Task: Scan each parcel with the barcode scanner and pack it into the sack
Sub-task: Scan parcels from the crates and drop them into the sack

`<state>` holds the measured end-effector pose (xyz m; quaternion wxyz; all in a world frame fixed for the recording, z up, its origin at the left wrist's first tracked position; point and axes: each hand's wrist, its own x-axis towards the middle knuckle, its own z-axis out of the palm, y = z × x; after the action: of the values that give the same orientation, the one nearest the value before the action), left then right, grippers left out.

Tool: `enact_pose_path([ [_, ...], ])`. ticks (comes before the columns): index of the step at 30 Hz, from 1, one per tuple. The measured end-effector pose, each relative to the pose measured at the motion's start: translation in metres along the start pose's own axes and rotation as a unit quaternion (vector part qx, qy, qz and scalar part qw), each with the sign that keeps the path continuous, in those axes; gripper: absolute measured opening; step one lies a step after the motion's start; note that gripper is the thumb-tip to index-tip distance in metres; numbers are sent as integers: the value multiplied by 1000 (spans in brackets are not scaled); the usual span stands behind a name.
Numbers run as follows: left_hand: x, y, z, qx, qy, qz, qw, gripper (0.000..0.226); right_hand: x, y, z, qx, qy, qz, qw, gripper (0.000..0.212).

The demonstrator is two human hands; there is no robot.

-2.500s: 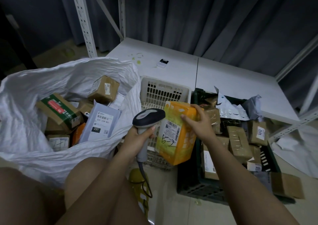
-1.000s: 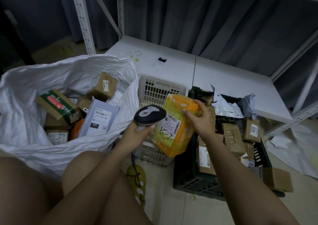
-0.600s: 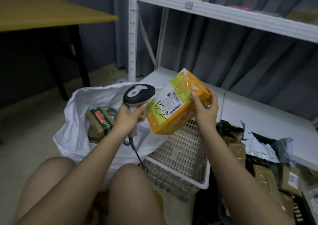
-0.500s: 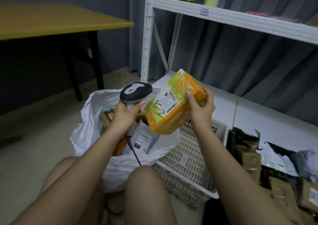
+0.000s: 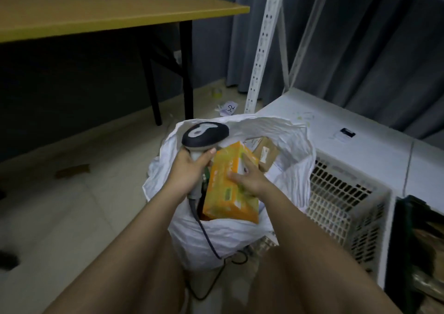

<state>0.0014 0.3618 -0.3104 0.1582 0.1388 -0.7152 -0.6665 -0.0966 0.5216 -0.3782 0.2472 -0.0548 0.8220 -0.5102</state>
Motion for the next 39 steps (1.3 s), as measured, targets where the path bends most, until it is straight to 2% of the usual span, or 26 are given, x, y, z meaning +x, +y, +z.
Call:
enact_pose_path([
  [3,0,-2,13,-5,-11,2,1000,9,-1,3,-1,-28,-23,-5,999,97],
  [5,-1,-1,22,-10,-19,3,1000,14,-6,8,-3,-43,21,-12,999,96],
  [7,-3,0,31,-17,-32,6,999,9,-11,12,-1,-70,58,43,995,102],
  [9,-6,-1,37,-17,-46,9,999,10,-12,22,3,-47,35,131,990,118],
  [10,-7,-2,39,-17,-55,7,998,11,-11,29,4,-25,12,148,989,122],
  [12,-7,-5,40,-16,-68,2,998,11,-14,37,9,2,-13,140,990,121],
  [16,-3,-11,36,-14,-63,7,998,13,0,45,16,44,44,99,993,117],
  [22,16,-19,28,-25,-58,-5,998,12,27,42,34,78,108,17,991,99],
  [28,25,-28,18,-15,-45,-26,999,8,49,46,36,-43,140,0,989,85],
  [30,25,-28,17,-18,-34,-33,999,11,48,48,25,-68,119,10,991,83],
  [31,24,-28,17,-17,-32,-33,999,11,44,48,19,-67,105,13,992,75],
  [34,20,-25,21,-5,-35,-28,999,15,21,40,0,29,110,21,993,42],
  [36,15,-22,30,1,-49,-25,999,9,-1,36,-14,81,147,-1,986,35],
  [39,4,-16,52,-4,-71,-12,997,8,-45,39,-36,117,163,-32,979,27],
])
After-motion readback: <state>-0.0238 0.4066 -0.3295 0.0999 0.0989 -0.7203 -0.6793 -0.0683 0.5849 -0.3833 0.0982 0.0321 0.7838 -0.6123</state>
